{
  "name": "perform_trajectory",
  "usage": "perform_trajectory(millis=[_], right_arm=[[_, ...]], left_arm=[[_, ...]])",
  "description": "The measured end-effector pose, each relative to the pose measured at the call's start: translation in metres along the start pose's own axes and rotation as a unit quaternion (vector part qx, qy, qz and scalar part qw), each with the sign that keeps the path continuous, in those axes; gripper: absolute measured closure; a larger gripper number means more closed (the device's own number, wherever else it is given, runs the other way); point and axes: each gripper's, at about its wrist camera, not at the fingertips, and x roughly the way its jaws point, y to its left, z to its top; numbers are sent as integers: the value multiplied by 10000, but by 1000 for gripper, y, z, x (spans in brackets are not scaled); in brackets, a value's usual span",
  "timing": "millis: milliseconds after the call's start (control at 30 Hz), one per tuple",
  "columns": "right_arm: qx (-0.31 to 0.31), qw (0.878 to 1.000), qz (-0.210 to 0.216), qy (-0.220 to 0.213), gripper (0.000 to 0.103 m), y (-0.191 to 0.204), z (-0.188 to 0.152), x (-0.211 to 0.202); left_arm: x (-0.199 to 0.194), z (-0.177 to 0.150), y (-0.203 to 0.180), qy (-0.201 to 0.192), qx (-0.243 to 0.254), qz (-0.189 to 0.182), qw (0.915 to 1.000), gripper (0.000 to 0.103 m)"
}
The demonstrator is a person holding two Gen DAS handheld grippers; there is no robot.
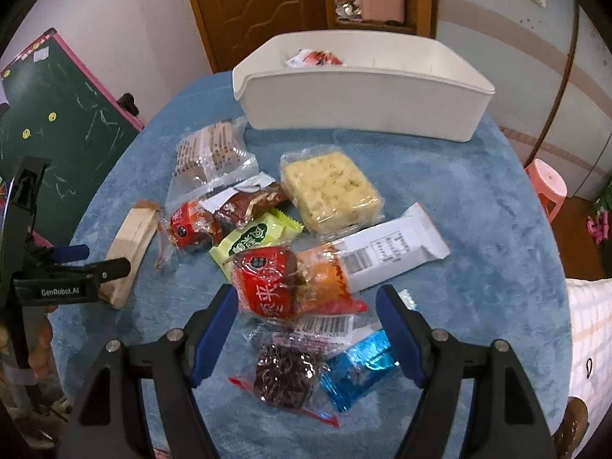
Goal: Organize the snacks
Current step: 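Grasp the brown paper bar with left tool while right grasps red pastry bag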
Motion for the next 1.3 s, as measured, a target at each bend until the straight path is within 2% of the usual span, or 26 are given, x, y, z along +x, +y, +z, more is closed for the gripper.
perform_trajectory(millis=[233,400,633,867,967,1033,1100,1133,1200,1233,1267,1300], right_arm=[[-114,9997,36,233,28,8,2,24],[-155,9997,60,169,28,10,1,28],[-241,9997,-19,96,28,14,-1,28],[-243,9995,-171,97,23,19,2,33],[-228,9996,-158,51,26,18,0,32],[-217,9997,-127,11,31,17,-1,31],[-244,9997,-38,-44,45,18,-2,29],[-271,9996,-22,-51,45,19,-3,28],[-330,9994,-52,-66,47,21,-3,27],[-343,9994,-68,-84,47,22,-4,26],[-353,9993,-78,-96,48,23,-4,25],[-354,9993,-88,-121,48,23,-4,23]], left_arm=[[18,5,8,207,-177,-174,9995,5],[25,3,-7,156,4,149,9998,0],[26,6,-4,213,-179,118,9995,0],[28,8,0,137,-240,139,9995,0],[26,6,-1,44,-210,143,9997,0],[25,3,-2,-1,-213,145,9997,0],[23,0,-3,-47,-197,161,9997,0],[23,-2,-4,-52,-177,179,9997,1],[16,-4,-9,-154,-93,164,9997,15],[13,-6,-14,-225,-17,141,9996,34],[9,-7,-19,-297,67,163,9994,43],[7,-9,-22,-311,128,253,9991,44]])
